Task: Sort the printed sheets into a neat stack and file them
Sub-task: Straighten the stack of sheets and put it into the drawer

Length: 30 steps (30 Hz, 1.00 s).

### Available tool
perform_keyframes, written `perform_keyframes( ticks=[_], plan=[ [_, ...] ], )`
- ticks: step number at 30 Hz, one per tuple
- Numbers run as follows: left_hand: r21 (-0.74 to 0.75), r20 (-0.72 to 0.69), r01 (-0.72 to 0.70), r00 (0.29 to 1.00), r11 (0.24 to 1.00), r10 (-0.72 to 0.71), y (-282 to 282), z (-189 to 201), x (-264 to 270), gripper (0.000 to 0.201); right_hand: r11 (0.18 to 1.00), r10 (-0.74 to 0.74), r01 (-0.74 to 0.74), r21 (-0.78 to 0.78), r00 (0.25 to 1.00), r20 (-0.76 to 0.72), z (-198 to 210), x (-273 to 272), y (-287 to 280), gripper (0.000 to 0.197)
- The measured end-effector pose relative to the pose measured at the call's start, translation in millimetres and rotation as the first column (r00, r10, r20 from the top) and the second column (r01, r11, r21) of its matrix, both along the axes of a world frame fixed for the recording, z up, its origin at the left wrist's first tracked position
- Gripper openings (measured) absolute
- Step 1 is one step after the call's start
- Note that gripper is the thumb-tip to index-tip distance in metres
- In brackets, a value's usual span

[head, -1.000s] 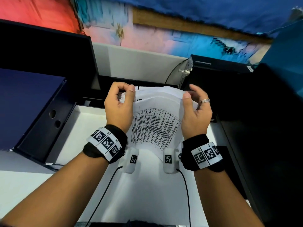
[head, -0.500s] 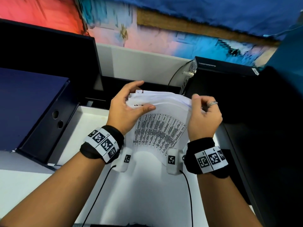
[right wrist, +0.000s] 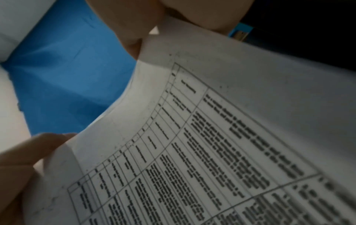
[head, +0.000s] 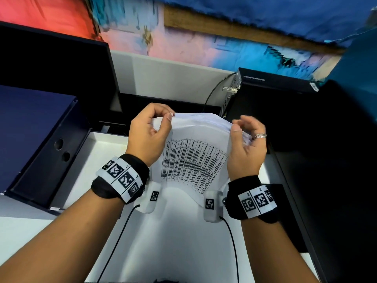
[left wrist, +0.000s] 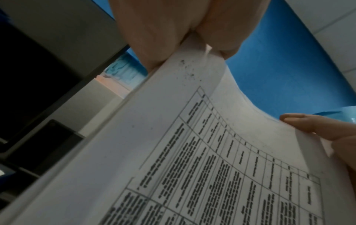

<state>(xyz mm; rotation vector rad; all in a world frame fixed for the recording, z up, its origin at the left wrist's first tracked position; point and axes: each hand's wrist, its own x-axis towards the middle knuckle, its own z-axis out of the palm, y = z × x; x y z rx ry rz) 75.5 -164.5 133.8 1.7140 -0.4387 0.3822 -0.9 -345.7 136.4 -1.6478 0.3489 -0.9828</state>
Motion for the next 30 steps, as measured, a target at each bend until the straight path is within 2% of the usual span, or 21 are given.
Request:
perform_keyframes(
  ticks=[2, 4, 6, 8, 9, 10, 12, 13, 14, 16, 20, 22, 25, 30],
  plan=[
    [-0.05, -0.031, 0.059, 0.998, 0.997, -0.061, 0, -1, -3, 0.014, 0.997, 0.006, -0.008, -0.075, 0.999, -0.038, -4, 0, -2, 0.012],
    [-0.069, -0.086, 0.129, 0.987, 0.989, -0.135, 1, -3, -5, 0.049, 1.0, -0.018, 0.019, 0.005, 0.999, -0.027, -5, 0, -3, 0.016],
    [-0.024, -0.133, 0.146, 0.98, 0.989, -0.148, 4, -8, -1, 0.081, 0.996, 0.021, -0.023, 0.085, 1.0, 0.021, -4, -3, -6, 0.017],
    [-0.084, -0.242, 0.146, 0.956, 0.986, -0.163, 9, -18, 6, 0.095, 0.988, 0.098, -0.098, 0.122, 0.995, 0.001, -5, -6, -7, 0.042],
    [-0.122, -0.308, 0.138, 0.936, 0.983, -0.169, 11, -21, 9, 0.095, 0.987, 0.111, -0.105, 0.124, 0.993, -0.045, -8, -5, -7, 0.05],
    [-0.152, -0.364, 0.14, 0.913, 0.978, -0.187, 12, -22, 10, 0.087, 0.985, 0.113, -0.1, 0.141, 0.99, -0.083, -10, -4, -8, 0.048],
    [-0.201, -0.411, 0.165, 0.88, 0.965, -0.236, 10, -23, 9, 0.057, 0.969, 0.139, -0.116, 0.219, 0.986, -0.09, -10, -2, -9, 0.028],
    [-0.213, -0.402, 0.155, 0.886, 0.965, -0.231, 8, -20, 7, 0.045, 0.969, 0.141, -0.122, 0.213, 0.987, -0.076, -8, -2, -11, 0.022],
    [-0.22, -0.385, 0.134, 0.898, 0.966, -0.212, 8, -16, 8, 0.042, 0.977, 0.138, -0.126, 0.174, 0.989, -0.059, -5, -2, -14, 0.021],
    [-0.244, -0.357, 0.115, 0.912, 0.963, -0.2, 10, -14, 8, 0.049, 0.982, 0.149, -0.146, 0.122, 0.989, -0.022, -2, -5, -18, 0.023],
    [-0.208, -0.39, 0.127, 0.899, 0.97, -0.201, 11, -26, 2, 0.058, 0.974, 0.171, -0.163, 0.157, 0.985, -0.039, -9, -10, -12, 0.037],
    [-0.26, -0.344, 0.124, 0.915, 0.958, -0.212, 5, -25, -2, 0.051, 0.977, 0.144, -0.134, 0.168, 0.988, -0.048, -10, -6, -7, 0.03],
    [-0.207, -0.276, 0.096, 0.949, 0.974, -0.152, -3, -11, 0, 0.019, 0.983, 0.084, -0.077, 0.167, 0.996, -0.034, -11, -2, -6, 0.011],
    [-0.089, -0.206, 0.034, 0.977, 0.995, -0.051, -2, -5, 14, 0.013, 0.982, 0.103, -0.094, 0.166, 0.994, -0.046, -9, -1, -6, 0.015]
  ],
)
